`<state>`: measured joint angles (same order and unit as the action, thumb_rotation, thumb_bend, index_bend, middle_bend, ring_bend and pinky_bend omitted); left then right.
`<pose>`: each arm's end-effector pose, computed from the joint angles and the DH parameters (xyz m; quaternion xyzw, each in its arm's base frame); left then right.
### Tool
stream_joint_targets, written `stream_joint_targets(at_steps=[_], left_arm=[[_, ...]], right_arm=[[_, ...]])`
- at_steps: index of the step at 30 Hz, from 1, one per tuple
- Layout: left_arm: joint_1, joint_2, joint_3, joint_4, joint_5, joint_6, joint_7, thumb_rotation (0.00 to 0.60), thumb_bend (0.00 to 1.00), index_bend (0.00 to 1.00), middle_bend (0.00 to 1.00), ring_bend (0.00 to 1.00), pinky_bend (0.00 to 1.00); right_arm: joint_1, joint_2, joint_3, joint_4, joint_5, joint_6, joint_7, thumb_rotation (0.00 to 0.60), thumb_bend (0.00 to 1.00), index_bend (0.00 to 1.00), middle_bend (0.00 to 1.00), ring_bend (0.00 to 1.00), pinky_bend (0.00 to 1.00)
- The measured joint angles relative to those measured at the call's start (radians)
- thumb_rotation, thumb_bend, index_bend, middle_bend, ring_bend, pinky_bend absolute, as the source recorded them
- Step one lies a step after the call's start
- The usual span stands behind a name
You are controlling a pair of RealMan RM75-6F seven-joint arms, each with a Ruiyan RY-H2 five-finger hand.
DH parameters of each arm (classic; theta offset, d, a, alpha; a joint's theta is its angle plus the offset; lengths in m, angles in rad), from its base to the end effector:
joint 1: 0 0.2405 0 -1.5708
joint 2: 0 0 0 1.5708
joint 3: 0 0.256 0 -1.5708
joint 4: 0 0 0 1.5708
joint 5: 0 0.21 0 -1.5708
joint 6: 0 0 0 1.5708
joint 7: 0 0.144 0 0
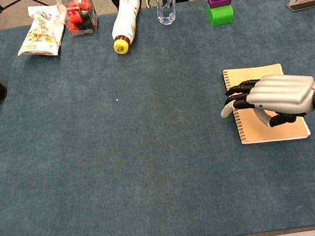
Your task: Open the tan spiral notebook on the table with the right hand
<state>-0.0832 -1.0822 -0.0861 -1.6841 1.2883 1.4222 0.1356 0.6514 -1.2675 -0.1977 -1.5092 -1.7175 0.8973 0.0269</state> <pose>-0.3277 0.1843 0.1711 -0.5548 -0.4174 -0.3146 0.6473 -0.2405 -0.2465 0.0157 0.8850 -0.3083 0.2360 0.2568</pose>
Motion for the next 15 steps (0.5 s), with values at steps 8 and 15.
stream_joint_targets(at_steps=[8,15], left_arm=[[-0.001,0.000,0.000,0.000,-0.001,-0.002,0.000,0.600,0.24,0.48,0.30,0.25,0.38],[0.000,0.000,0.000,-0.001,-0.002,-0.002,0.000,0.600,0.24,0.48,0.30,0.25,0.38]], right_arm=[[-0.012,-0.014,0.014,0.046,0.024,0.001,-0.004,0.600,1.00,0.23,0.21,0.07,0.12],[-0.018,-0.037,0.026,0.081,0.040,0.000,0.008,0.600,1.00,0.23,0.21,0.07,0.12]])
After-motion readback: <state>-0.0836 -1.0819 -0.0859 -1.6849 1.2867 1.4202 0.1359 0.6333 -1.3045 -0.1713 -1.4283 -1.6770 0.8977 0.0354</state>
